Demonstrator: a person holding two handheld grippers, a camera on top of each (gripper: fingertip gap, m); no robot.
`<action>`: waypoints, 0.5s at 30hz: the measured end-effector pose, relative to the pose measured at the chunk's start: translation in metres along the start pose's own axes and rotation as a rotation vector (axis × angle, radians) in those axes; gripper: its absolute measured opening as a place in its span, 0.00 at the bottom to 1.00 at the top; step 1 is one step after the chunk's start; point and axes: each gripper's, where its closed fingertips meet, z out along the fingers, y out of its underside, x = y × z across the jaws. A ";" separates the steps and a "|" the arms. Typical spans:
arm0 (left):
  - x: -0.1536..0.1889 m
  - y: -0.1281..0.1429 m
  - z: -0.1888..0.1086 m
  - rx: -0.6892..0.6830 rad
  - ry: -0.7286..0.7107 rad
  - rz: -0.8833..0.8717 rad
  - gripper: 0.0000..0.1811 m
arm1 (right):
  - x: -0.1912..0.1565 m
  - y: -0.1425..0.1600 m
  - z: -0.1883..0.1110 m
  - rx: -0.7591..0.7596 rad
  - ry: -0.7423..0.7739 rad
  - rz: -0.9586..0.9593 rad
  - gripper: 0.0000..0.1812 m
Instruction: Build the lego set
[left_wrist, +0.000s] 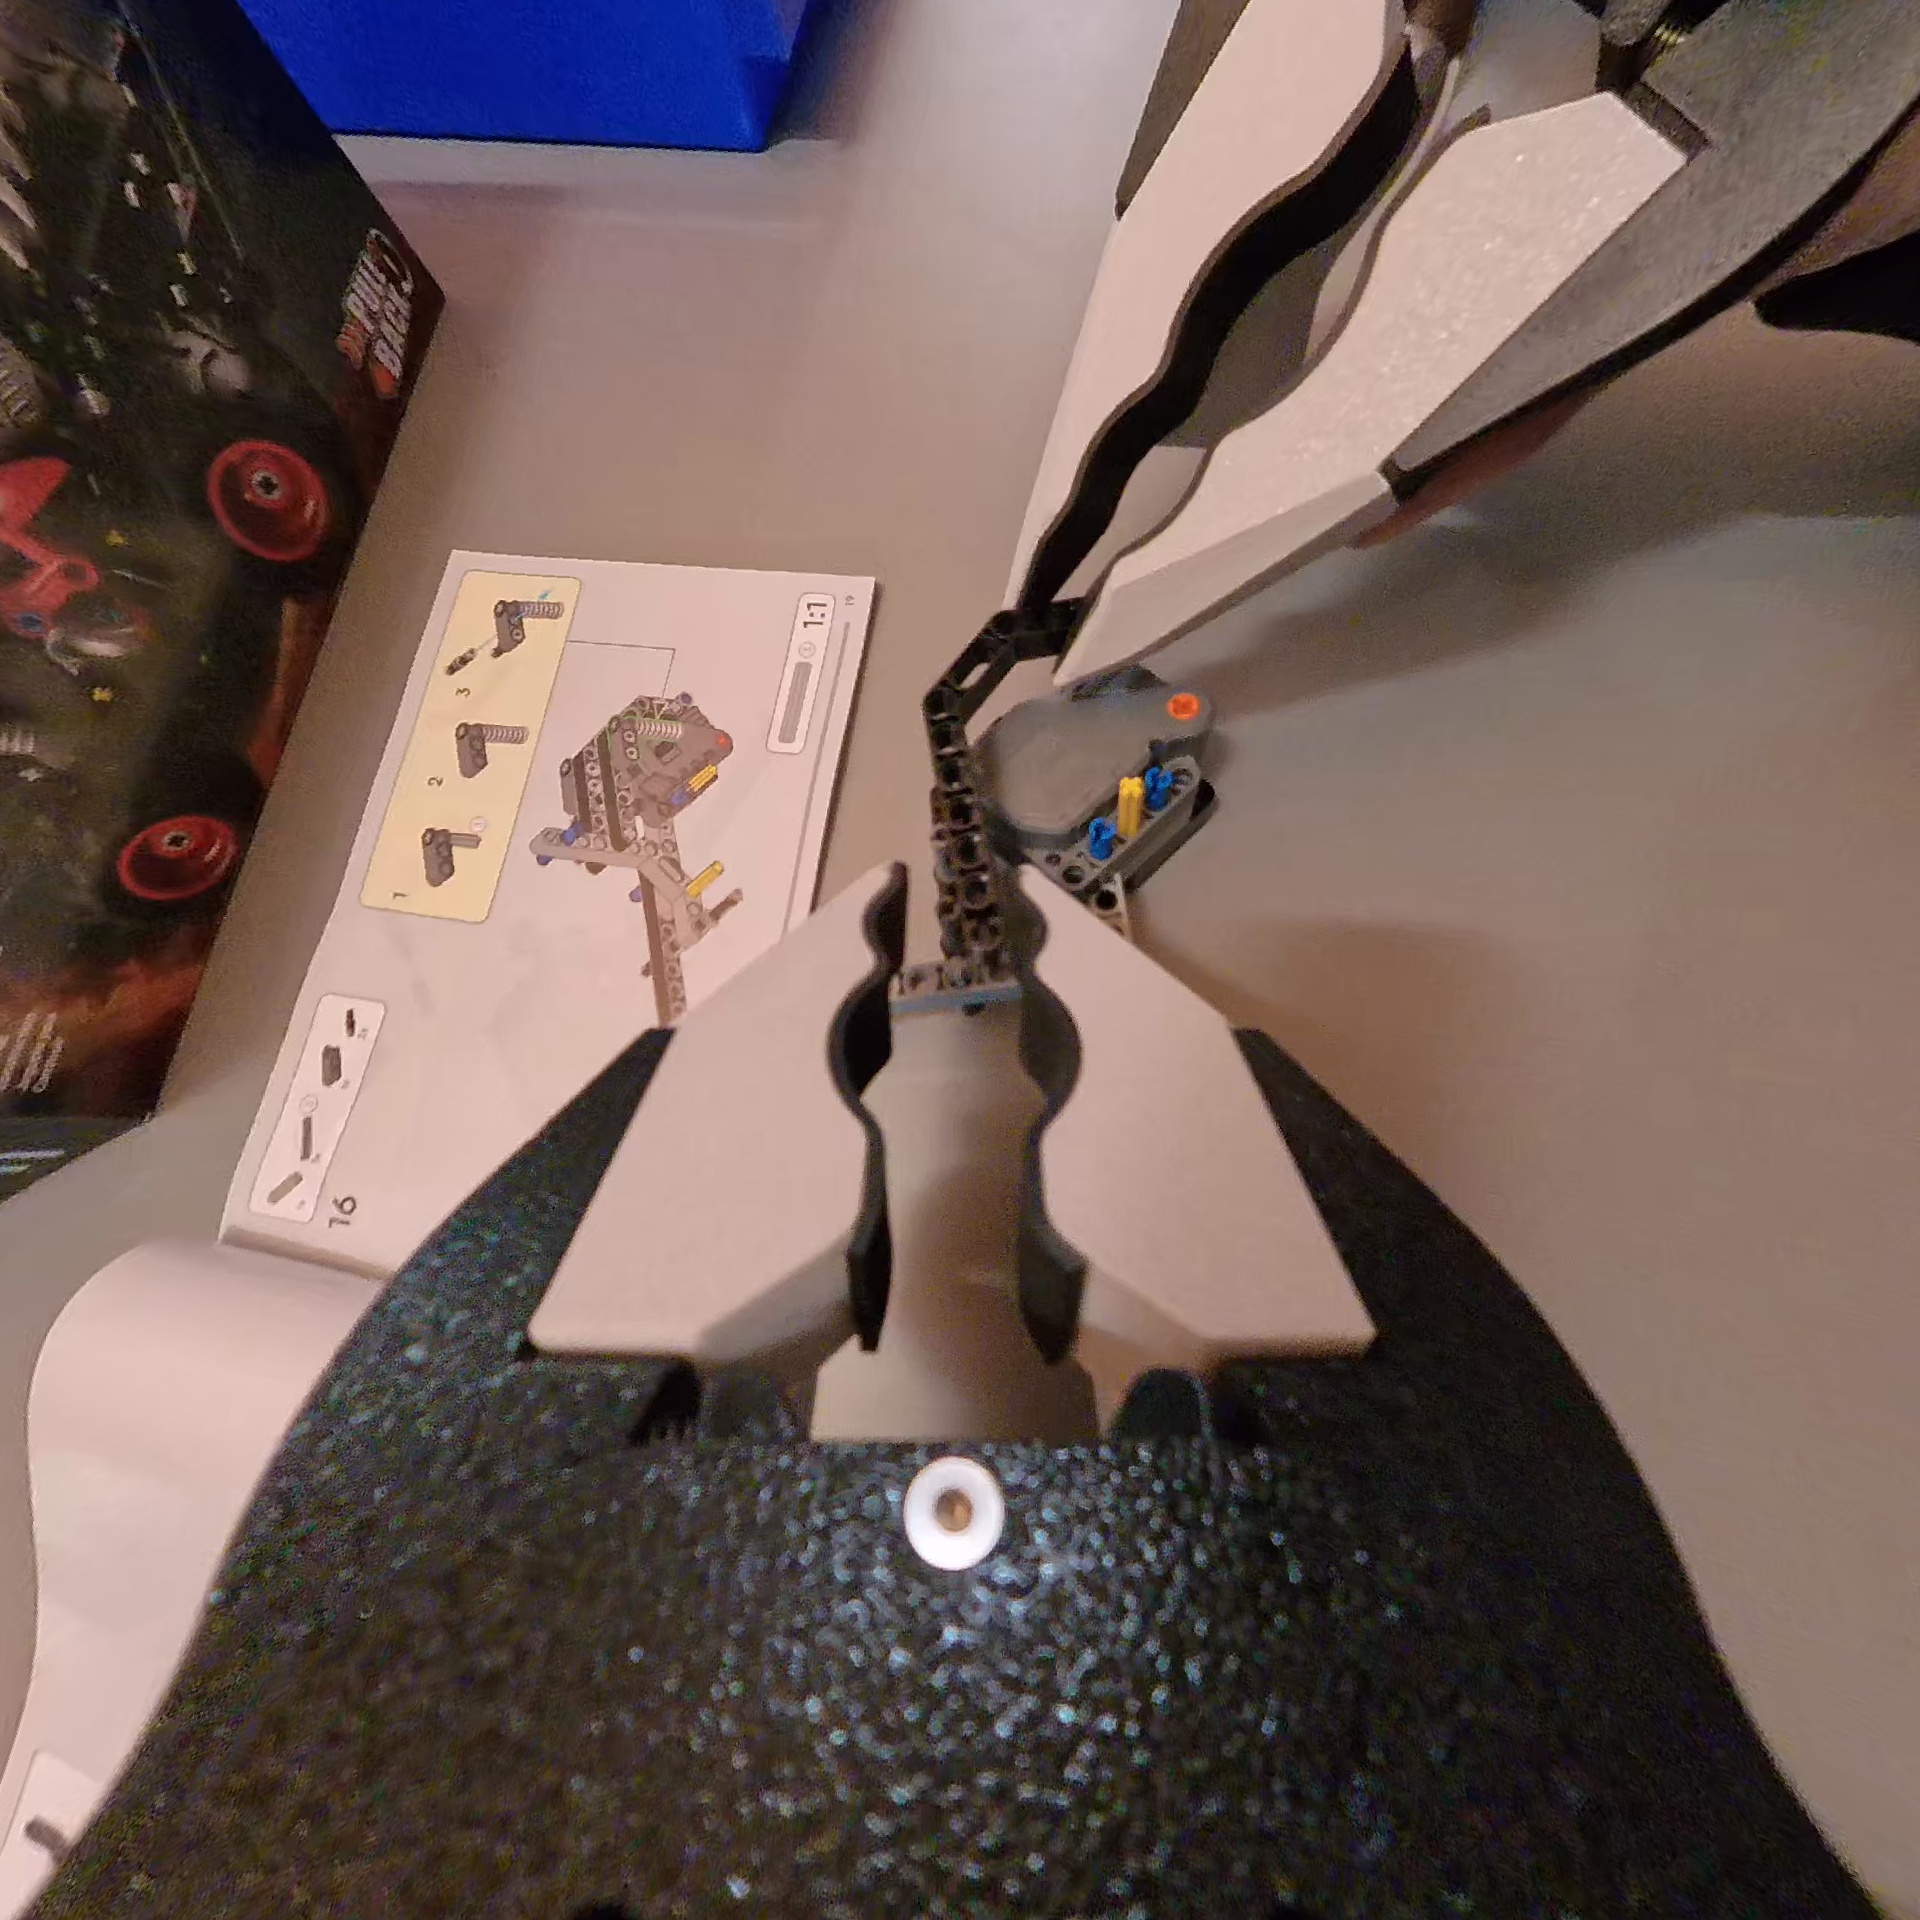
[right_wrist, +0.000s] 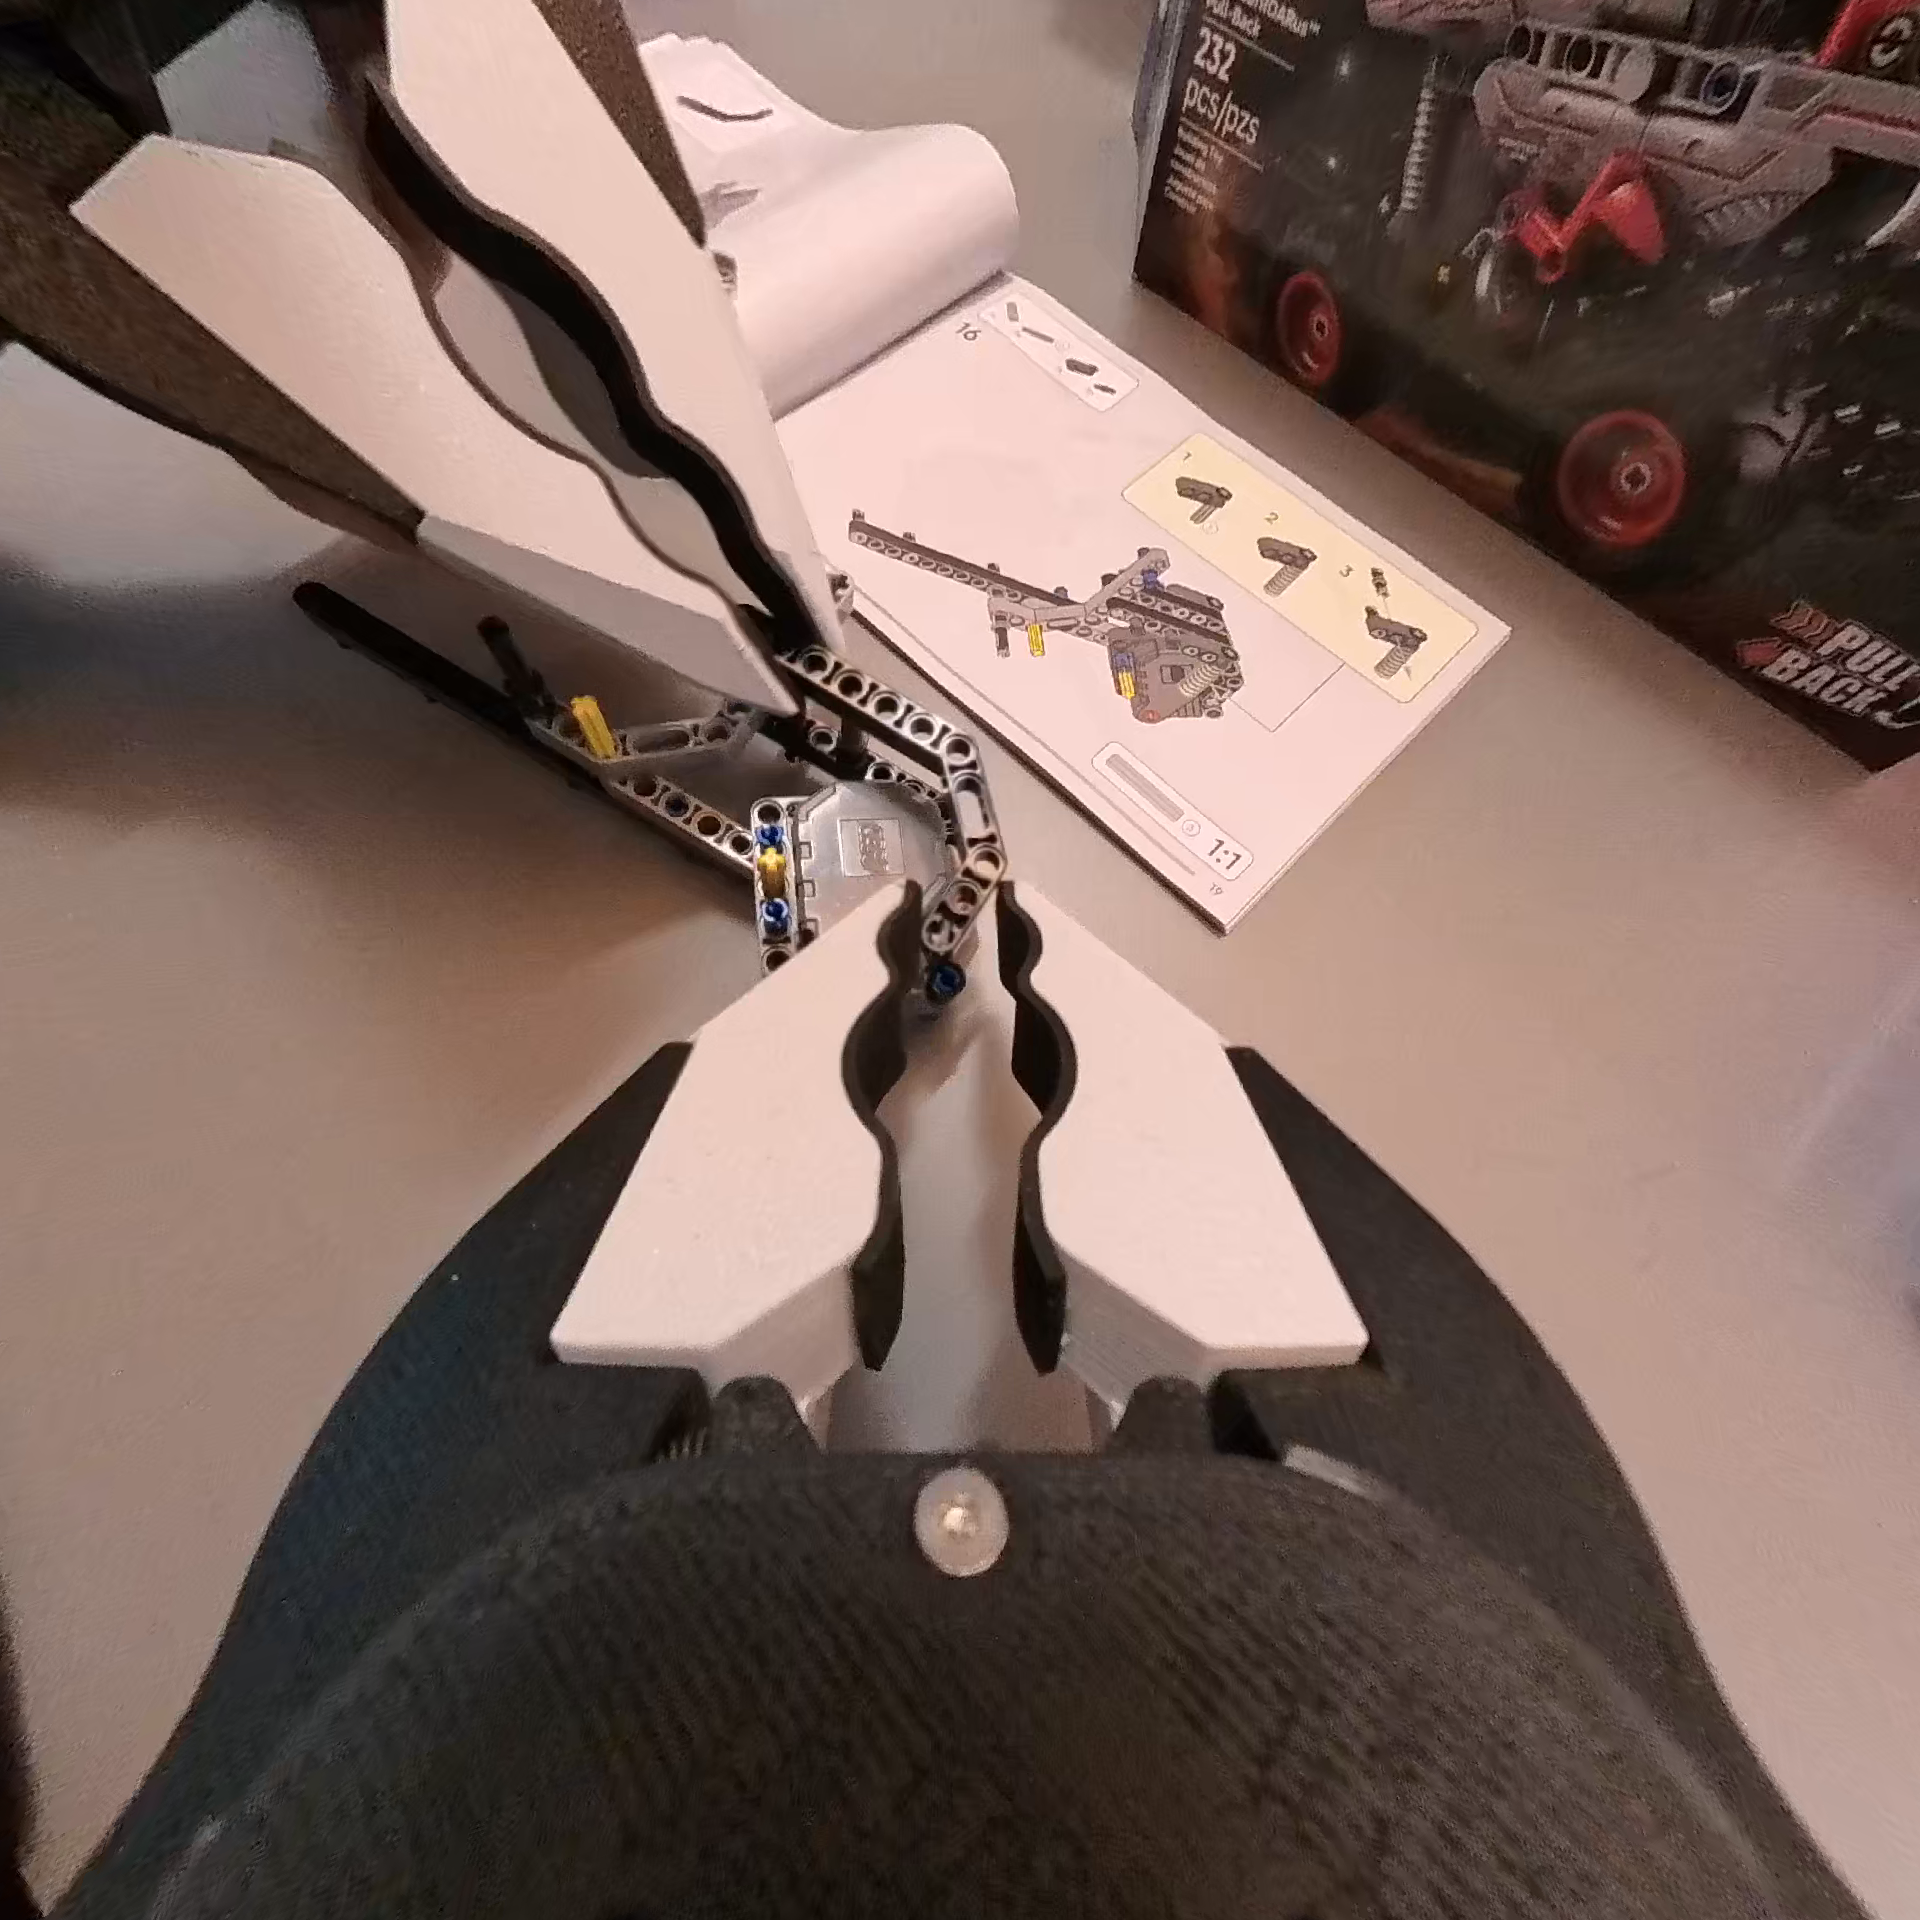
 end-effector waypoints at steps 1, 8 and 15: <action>-0.002 0.001 -0.003 0.000 -0.012 -0.005 0.12 | 0.001 0.000 0.000 0.004 0.005 0.013 0.06; 0.004 -0.004 -0.024 0.059 0.008 -0.046 0.10 | 0.005 0.000 0.000 0.004 0.035 0.061 0.04; 0.018 -0.002 -0.013 -0.048 -0.040 -0.022 0.11 | 0.004 -0.001 0.003 -0.003 0.057 0.070 0.03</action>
